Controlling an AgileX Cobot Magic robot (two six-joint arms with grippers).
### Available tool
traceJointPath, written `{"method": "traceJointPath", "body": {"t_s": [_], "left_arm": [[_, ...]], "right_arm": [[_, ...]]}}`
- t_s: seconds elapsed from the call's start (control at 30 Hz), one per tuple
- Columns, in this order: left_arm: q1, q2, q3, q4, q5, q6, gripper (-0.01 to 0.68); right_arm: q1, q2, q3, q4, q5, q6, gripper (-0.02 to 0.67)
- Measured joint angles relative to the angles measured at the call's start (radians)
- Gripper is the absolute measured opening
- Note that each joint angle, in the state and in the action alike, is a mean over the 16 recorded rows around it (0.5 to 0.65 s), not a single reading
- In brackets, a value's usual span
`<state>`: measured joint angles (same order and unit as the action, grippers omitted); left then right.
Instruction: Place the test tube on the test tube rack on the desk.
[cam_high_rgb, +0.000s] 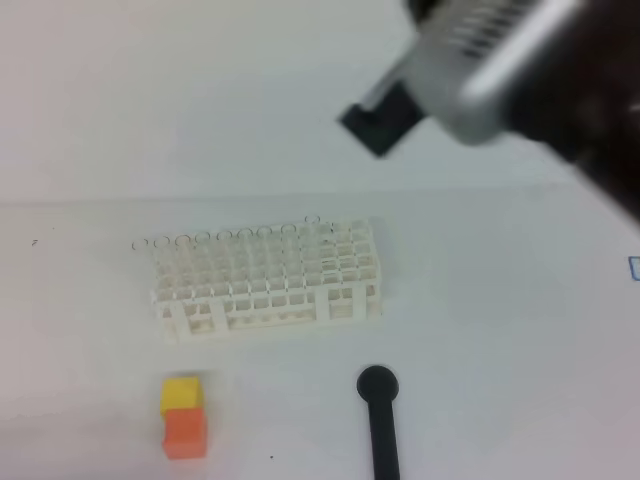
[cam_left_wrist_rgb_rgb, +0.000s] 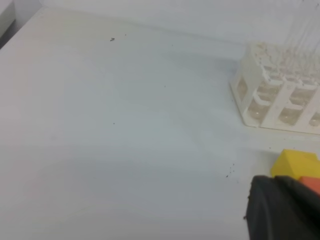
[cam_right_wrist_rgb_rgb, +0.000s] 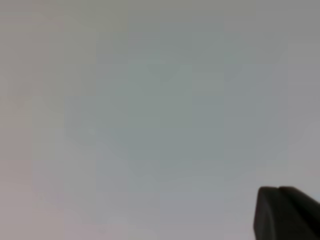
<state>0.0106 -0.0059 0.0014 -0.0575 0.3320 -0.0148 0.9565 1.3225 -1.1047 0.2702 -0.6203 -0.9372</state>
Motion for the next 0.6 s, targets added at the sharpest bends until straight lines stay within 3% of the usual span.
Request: {"method": "traceJointPath", "body": {"t_s": [0.3, 0.6], "left_arm": [[0.000, 0.000, 0.000, 0.000, 0.002, 0.000, -0.001], [0.000, 0.000, 0.000, 0.000, 0.003, 0.000, -0.001]], "right_arm": [[-0.063, -0.276, 0.101, -0.191, 0.294, -0.013, 0.000], [-0.217, -0.527, 0.364, -0.182, 0.382, -0.014, -0.001]]}}
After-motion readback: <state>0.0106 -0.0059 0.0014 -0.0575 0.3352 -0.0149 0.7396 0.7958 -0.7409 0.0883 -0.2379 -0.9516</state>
